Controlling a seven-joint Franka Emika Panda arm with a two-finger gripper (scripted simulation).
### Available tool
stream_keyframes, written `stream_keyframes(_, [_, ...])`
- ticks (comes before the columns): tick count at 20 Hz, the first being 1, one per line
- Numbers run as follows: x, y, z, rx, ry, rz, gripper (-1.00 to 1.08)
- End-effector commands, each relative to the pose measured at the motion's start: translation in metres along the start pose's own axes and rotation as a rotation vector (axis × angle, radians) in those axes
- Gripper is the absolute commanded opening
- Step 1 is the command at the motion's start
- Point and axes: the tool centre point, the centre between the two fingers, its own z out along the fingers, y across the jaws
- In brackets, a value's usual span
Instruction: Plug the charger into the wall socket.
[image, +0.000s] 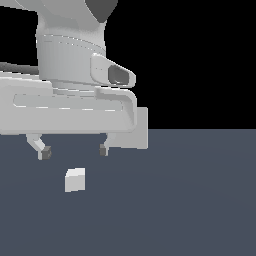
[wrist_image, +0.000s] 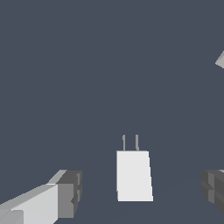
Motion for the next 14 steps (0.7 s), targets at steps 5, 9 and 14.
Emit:
stream_keyframes(5, [-0.007,0.000,0.021,-0.001,0.000,-0.001,1.00])
stream_keyframes(9, [-0.012,0.000,0.037,-0.001,0.000,-0.002,1.00])
stream_keyframes(14, [-0.014,0.000,0.045,-0.001,0.000,-0.002,1.00])
